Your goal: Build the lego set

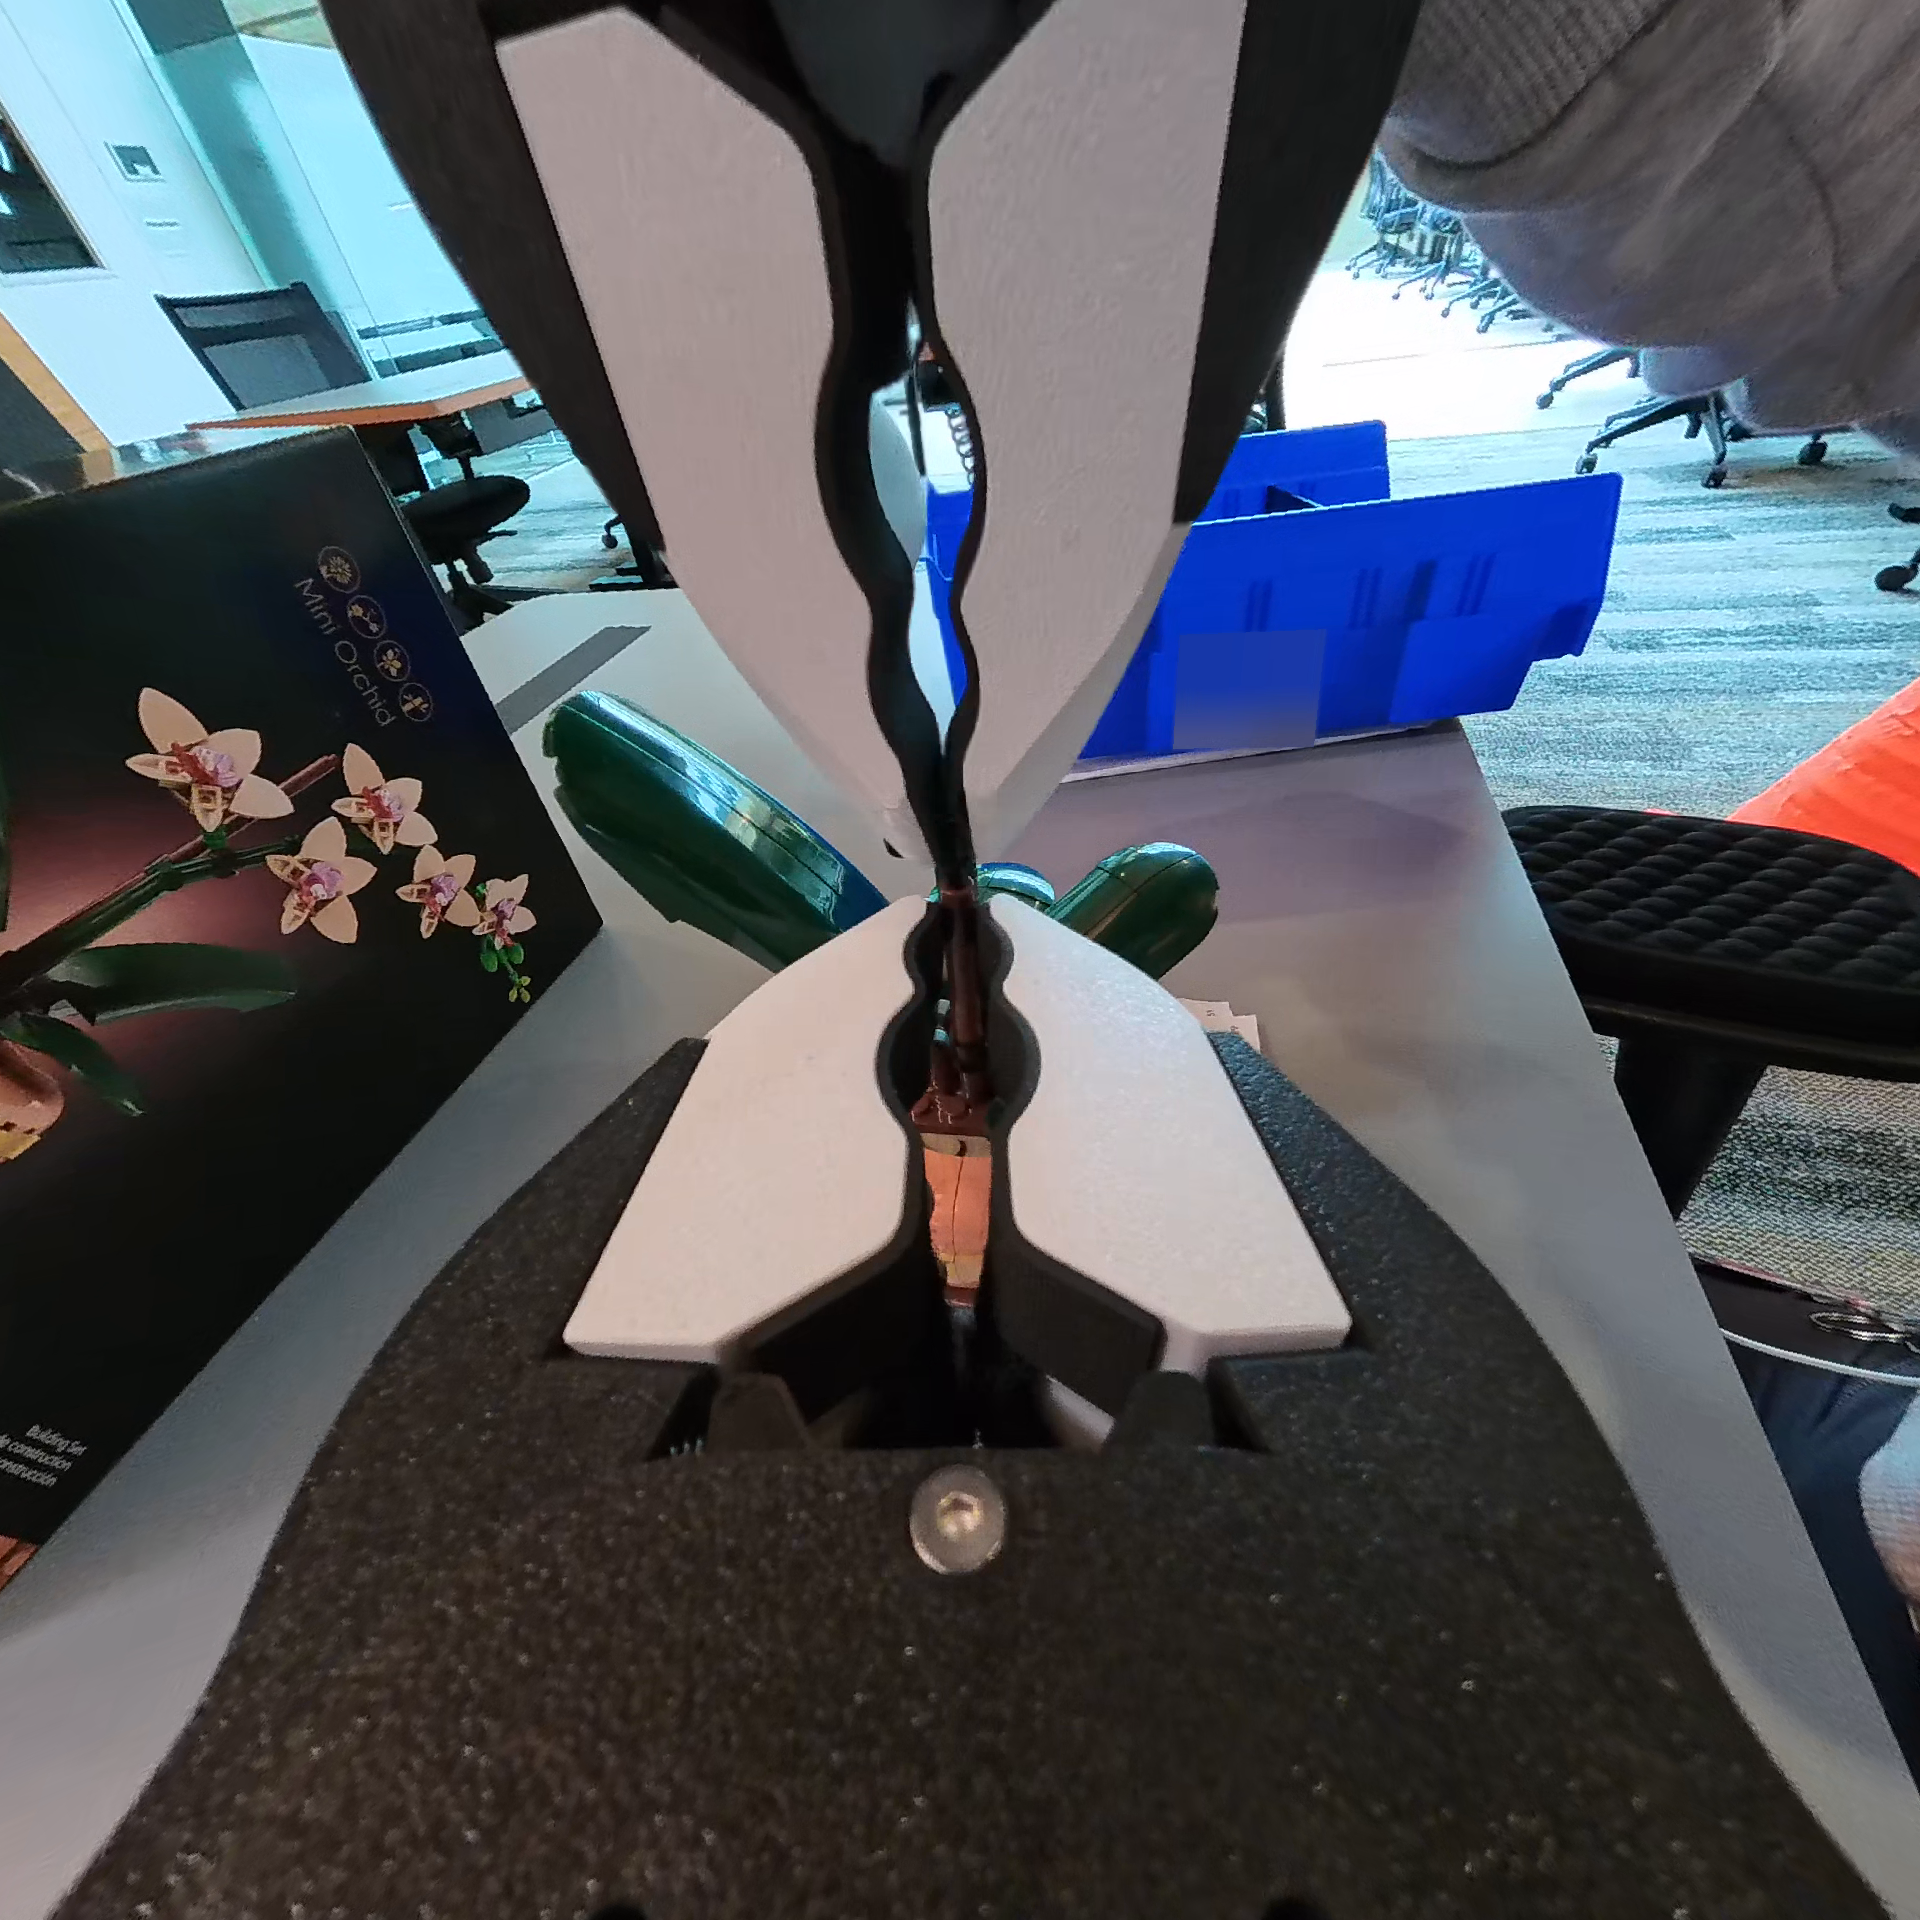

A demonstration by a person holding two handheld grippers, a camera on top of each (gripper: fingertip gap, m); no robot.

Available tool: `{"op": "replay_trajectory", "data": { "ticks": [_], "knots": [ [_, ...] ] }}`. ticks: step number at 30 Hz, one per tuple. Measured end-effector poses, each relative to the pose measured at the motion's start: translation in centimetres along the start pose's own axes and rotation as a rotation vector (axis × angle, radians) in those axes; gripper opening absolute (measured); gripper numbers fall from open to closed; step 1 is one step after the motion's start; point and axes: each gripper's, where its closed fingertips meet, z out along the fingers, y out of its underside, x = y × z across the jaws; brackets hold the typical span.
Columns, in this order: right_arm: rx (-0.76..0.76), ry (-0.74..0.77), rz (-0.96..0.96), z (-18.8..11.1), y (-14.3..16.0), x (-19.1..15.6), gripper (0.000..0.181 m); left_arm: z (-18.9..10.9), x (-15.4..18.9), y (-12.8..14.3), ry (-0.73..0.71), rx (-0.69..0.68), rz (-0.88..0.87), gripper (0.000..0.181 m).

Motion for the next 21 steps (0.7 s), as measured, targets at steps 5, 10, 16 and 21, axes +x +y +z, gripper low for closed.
{"op": "replay_trajectory", "data": {
  "ticks": [5,10,16,21],
  "knots": [
    [-0.076,0.026,0.004,0.1,0.1,0.2,0.001,0.0,-0.2,0.0,-0.003,0.0,-0.013,0.004],
    [-0.076,0.019,0.012,0.3,0.0,0.2,0.001,-0.1,-0.1,0.1,-0.003,0.0,-0.012,0.004],
    [-0.095,0.01,0.012,0.5,0.1,0.2,0.002,-0.1,-0.1,0.1,0.0,0.002,-0.016,0.004],
    [-0.094,0.01,0.015,1.1,0.3,0.3,0.003,0.0,-0.2,0.5,-0.012,-0.024,0.003,0.004]
  ]
}}
